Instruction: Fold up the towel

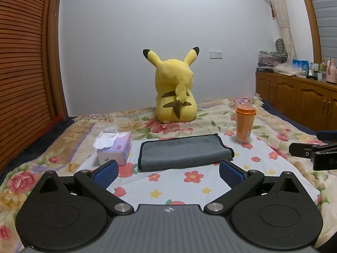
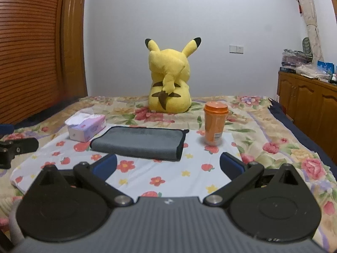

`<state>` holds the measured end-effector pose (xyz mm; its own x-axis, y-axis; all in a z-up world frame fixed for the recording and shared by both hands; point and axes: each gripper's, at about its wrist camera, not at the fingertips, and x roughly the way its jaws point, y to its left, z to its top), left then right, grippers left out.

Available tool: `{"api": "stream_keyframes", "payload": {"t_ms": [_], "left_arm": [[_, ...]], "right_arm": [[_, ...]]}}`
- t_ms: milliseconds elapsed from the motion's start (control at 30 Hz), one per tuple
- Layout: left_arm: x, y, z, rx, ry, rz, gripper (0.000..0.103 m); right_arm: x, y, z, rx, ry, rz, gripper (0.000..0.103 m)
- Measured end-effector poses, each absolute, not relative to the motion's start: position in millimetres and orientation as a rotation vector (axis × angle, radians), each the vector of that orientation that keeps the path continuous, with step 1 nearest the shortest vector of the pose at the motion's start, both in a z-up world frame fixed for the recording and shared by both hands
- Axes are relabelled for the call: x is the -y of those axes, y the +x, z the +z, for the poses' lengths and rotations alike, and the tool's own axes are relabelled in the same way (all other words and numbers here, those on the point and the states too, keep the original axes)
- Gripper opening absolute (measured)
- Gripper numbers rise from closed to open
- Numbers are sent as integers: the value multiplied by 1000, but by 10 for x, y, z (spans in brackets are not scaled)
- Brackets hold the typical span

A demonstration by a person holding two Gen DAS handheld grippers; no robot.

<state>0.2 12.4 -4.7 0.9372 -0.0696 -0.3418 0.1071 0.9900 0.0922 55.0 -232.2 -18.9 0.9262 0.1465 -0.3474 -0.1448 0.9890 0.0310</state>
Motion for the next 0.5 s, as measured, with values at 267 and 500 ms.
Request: {"api": "stream_keyframes", "payload": {"t_ms": [267, 500], "left_arm": [[-124, -16, -38, -328, 111, -80, 103], [-125, -81, 6, -275, 113, -76, 103]], "right_arm": [[2338, 515, -167, -327, 18, 136, 103], [2339, 468, -130, -283, 11, 129, 103]]}}
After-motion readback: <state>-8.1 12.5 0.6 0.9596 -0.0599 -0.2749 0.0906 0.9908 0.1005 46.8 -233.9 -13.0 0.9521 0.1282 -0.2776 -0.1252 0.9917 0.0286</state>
